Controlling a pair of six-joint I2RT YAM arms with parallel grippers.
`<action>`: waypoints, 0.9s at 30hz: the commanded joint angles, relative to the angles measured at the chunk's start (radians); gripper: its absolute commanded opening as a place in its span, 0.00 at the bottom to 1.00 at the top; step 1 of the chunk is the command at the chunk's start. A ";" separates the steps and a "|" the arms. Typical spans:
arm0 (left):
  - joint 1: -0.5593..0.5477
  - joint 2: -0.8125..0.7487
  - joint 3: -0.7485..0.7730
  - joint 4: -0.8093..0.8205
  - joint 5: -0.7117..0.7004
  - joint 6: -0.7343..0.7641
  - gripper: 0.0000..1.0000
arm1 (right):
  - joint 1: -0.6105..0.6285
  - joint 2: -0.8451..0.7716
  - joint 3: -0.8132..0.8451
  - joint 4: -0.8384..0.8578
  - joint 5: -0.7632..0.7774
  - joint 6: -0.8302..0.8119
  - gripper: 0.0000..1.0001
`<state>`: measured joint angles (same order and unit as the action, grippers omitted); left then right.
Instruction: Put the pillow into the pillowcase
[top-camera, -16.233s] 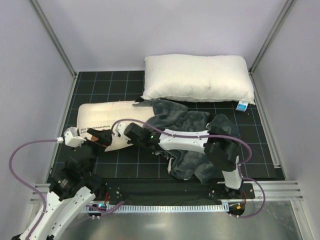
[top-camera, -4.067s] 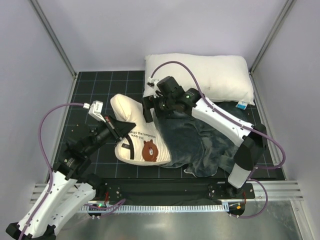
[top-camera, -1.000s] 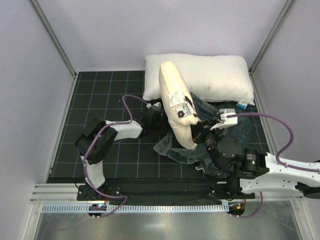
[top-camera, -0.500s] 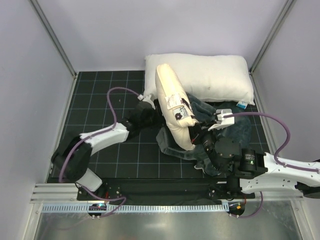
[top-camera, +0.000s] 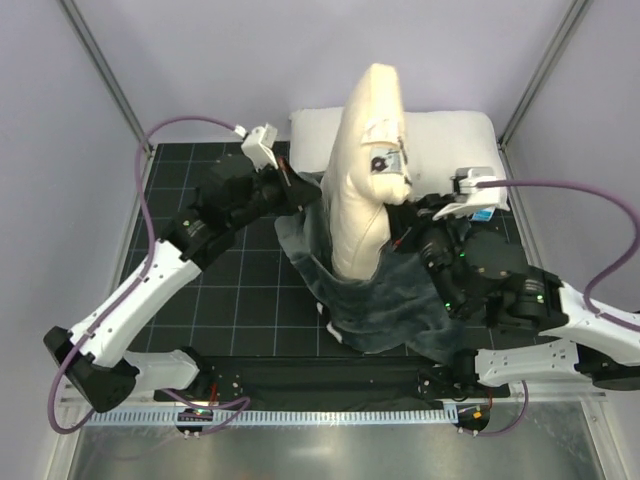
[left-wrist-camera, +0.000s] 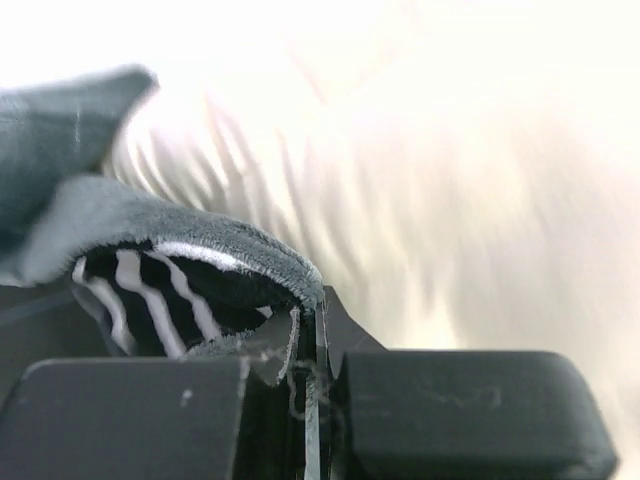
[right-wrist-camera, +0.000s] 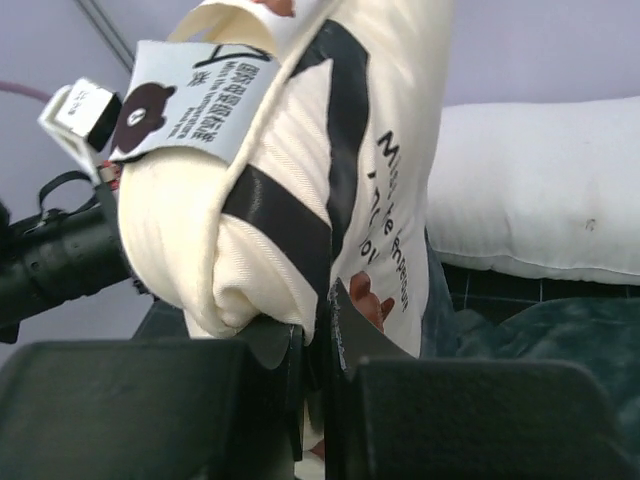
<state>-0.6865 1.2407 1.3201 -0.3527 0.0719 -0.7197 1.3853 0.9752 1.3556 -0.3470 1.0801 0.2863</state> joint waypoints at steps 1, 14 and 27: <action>-0.005 -0.104 0.200 0.041 0.031 0.066 0.00 | -0.008 -0.030 0.128 -0.061 0.086 -0.055 0.04; -0.019 0.031 0.571 -0.035 0.210 0.060 0.00 | -0.111 0.091 0.047 -0.101 -0.495 0.084 0.04; -0.013 0.032 0.257 -0.165 0.066 0.091 0.00 | -0.111 0.092 -0.053 0.031 -0.792 -0.081 0.04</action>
<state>-0.6888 1.3067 1.6234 -0.7471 0.0944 -0.5953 1.2617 1.1175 1.2316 -0.3721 0.3061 0.2512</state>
